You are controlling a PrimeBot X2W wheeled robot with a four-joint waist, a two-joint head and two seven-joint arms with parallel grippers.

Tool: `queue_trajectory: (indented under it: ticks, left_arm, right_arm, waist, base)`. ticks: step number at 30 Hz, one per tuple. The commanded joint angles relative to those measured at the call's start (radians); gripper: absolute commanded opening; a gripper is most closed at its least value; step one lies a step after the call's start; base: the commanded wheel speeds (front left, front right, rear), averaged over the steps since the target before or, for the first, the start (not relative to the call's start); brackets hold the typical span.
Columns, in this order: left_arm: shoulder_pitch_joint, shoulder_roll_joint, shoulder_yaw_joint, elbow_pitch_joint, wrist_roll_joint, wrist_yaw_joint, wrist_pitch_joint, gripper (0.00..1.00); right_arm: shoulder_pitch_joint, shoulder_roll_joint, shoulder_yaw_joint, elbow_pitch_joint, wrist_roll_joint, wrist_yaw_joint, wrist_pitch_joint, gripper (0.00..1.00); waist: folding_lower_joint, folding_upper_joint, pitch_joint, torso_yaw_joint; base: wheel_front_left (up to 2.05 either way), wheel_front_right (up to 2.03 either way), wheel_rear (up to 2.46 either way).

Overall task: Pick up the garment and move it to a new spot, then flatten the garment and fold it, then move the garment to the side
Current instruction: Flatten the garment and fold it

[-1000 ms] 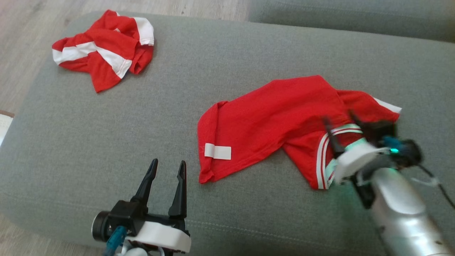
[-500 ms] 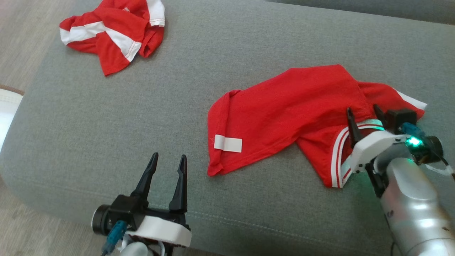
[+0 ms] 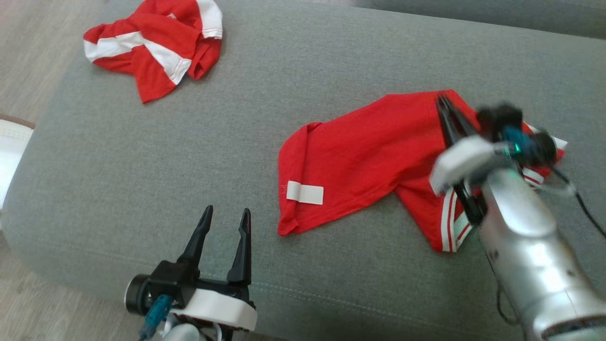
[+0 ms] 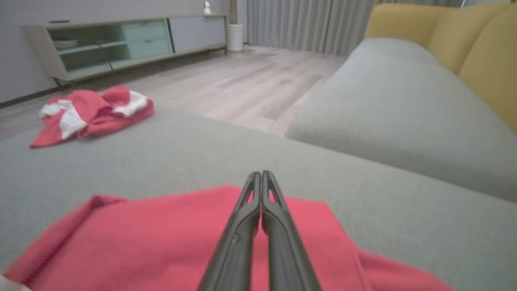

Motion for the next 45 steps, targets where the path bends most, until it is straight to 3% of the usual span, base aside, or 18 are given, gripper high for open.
queue_trajectory:
  ticks: [1, 7, 13, 14, 16, 17, 18, 30, 37, 44, 45]
  left_arm:
    - [-0.042, 0.004, 0.029, -0.024, -0.006, -0.003, -0.011, 1.0]
    - [-0.044, -0.007, 0.029, -0.019, -0.009, -0.006, -0.018, 1.0]
    - [-0.034, -0.003, 0.042, -0.021, -0.011, -0.001, -0.025, 1.0]
    - [-0.033, -0.002, 0.044, -0.022, -0.011, 0.0, -0.026, 1.0]
    - [-0.033, 0.0, 0.046, -0.023, -0.011, -0.001, -0.027, 1.0]
    - [-0.033, 0.0, 0.046, -0.023, -0.011, -0.002, -0.027, 1.0]
    - [-0.033, 0.0, 0.045, -0.024, -0.011, -0.002, -0.028, 1.0]
    - [-0.043, 0.001, 0.039, -0.021, -0.008, -0.005, -0.03, 1.0]
    - [-0.045, 0.004, 0.036, -0.019, -0.008, -0.002, -0.029, 1.0]
    - [-0.046, 0.006, 0.03, -0.022, -0.008, 0.001, -0.024, 1.0]
    - [-0.047, 0.006, 0.029, -0.023, -0.008, 0.001, -0.024, 1.0]
  right_arm:
    - [-0.056, 0.025, 0.033, -0.043, 0.012, 0.008, -0.012, 0.0]
    - [-0.106, 0.001, 0.08, -0.077, 0.044, 0.008, 0.015, 0.0]
    - [-0.072, -0.05, 0.041, -0.049, 0.052, 0.008, 0.034, 0.0]
    - [-0.063, -0.058, 0.031, -0.039, 0.05, 0.008, 0.039, 0.13]
    - [-0.046, -0.072, 0.015, -0.018, 0.046, 0.008, 0.052, 0.56]
    - [-0.038, -0.077, 0.009, -0.007, 0.046, 0.008, 0.06, 0.95]
    - [-0.032, -0.081, 0.002, 0.002, 0.046, 0.008, 0.068, 1.0]
    - [0.033, -0.096, -0.021, 0.057, 0.074, 0.008, 0.142, 1.0]
    - [0.053, -0.052, 0.036, 0.038, 0.119, 0.008, 0.146, 1.0]
    - [0.052, -0.049, 0.08, 0.015, 0.169, 0.008, 0.152, 1.0]
    - [0.047, -0.052, 0.082, 0.015, 0.172, 0.008, 0.151, 0.95]
  waist:
    - [-0.0001, 0.0, 0.001, 0.004]
    - [-0.0001, 0.0, 0.0, 0.04]
    - [-0.0001, 0.0, -0.004, 0.04]
    - [-0.0001, 0.0, -0.003, 0.037]
    - [-0.0001, 0.0, 0.0, 0.027]
    - [-0.0001, 0.0, 0.002, 0.022]
    - [-0.0001, 0.0, 0.004, 0.017]
    - [-0.0001, 0.0, 0.03, -0.013]
    - [-0.0001, 0.0, 0.03, -0.005]
    - [-0.0001, 0.0, 0.026, -0.002]
    - [-0.0001, 0.0, 0.026, -0.001]
  base:
    - [0.0, 0.0, 0.0]
    - [0.0, 0.0, 0.0]
    - [0.0, 0.0, 0.0]
    - [0.0, 0.0, 0.0]
    - [0.0, 0.0, 0.0]
    - [0.0, 0.0, 0.0]
    - [0.0, 0.0, 0.0]
    - [0.0, 0.0, 0.0]
    - [0.0, 0.0, 0.0]
    - [0.0, 0.0, 0.0]
    - [0.0, 0.0, 0.0]
